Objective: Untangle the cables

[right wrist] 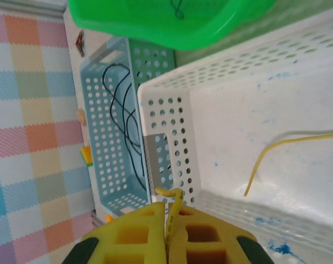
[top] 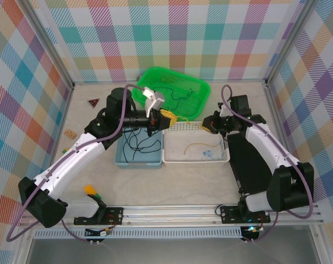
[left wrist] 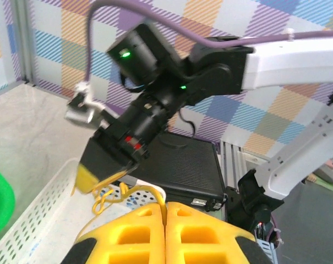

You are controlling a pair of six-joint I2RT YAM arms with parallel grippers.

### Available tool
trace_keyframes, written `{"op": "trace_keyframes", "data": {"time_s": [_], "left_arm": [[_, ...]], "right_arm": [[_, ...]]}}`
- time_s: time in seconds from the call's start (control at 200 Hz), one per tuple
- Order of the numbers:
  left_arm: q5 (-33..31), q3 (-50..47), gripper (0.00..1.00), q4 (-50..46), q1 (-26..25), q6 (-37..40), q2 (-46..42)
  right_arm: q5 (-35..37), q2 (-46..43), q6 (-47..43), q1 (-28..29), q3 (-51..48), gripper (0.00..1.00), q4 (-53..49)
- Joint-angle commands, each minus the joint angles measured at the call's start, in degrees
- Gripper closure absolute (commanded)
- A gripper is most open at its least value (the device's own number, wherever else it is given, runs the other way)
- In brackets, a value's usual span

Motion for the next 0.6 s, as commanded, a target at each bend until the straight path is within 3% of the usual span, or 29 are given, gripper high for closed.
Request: {"op": "trace_keyframes", "data": {"time_s": [0.0, 0.32, 0.42, 0.595], "left_arm": [[3.3, 2.2, 1.00, 9.6, 3.3, -2.8, -7.5], [3.1, -2.2, 1.00, 1.2, 13.7, -2.8, -14.0], [3.5, -3.6, 1.00, 0.3, 14.2, -2.2, -14.7], [6.9, -7.1, 1.00, 1.1, 12.2, -2.1, -11.7]], "right_arm": [[16.3, -2.3, -0.7, -4.6, -2.3, 1.00, -6.4], [13.9, -9.0, -6.5, -16.9, -3.5, 1.00, -11.2], [13.1, -10.6, -6.6, -18.3, -4.2, 1.00, -11.2], [5.2, -11.5, -7.3, -17.0, -3.3, 1.00, -11.2]]}}
